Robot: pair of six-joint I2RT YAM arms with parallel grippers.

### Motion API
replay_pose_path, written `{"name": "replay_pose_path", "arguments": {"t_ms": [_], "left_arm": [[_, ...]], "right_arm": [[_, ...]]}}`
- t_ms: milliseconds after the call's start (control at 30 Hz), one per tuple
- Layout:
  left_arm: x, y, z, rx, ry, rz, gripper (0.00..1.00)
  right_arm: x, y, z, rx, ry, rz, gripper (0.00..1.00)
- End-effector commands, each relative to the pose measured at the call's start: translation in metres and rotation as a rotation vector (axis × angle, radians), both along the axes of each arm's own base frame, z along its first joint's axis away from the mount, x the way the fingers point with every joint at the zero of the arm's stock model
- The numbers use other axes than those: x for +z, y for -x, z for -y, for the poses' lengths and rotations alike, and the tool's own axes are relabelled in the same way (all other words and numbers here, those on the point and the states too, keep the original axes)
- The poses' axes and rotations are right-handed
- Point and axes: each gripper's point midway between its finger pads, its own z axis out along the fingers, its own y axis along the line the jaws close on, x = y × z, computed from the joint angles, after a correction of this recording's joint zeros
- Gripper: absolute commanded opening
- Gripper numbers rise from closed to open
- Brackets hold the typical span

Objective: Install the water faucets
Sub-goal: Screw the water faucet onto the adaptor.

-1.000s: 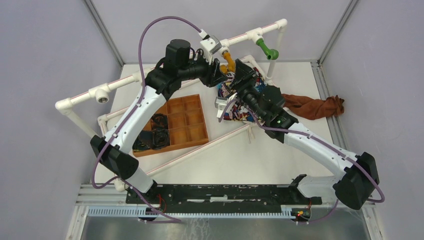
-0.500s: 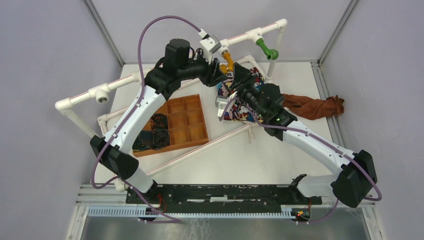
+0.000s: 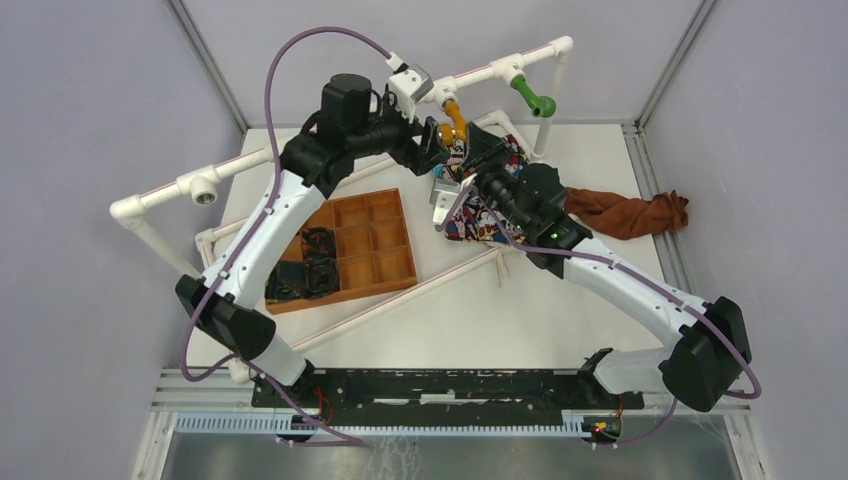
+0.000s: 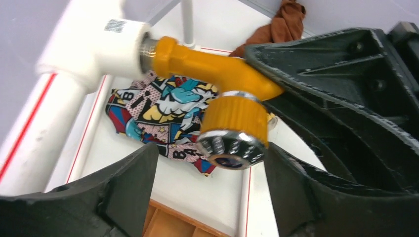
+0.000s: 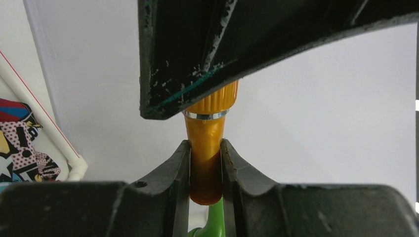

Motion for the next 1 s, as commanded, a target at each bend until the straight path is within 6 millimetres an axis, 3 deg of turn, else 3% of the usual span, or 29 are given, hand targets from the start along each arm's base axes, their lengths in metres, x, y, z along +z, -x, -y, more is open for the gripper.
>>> {"name": "replay_pose_path", "arguments": {"t_ms": [0,100,467,733,967], "left_arm": [[0.038,0.003,-0.027,0.072,-0.012,0.092,0.92],[0.039,0.005,-0.030,0.079,-0.024,0.092,1.00],[0.043,0.026,-0.043,0.064,-0.049,0.115,1.00],[0.041,0.058,-0.053,-0.041,-0.117,0.167,1.00],[0.052,0.063,-0.068,0.006,-0.140,0.218,1.00]], "right_arm": [[0.036,0.001,-0.012,0.073,-0.189,-0.016,0.00],[0.036,0.000,-0.014,0.087,-0.243,-0.055,0.00],[0.038,0.007,-0.022,0.190,-0.505,-0.241,0.00],[0.038,0.017,-0.025,0.267,-0.725,-0.407,0.00],[0.042,0.024,-0.027,0.353,-0.943,-0.551,0.00]]}}
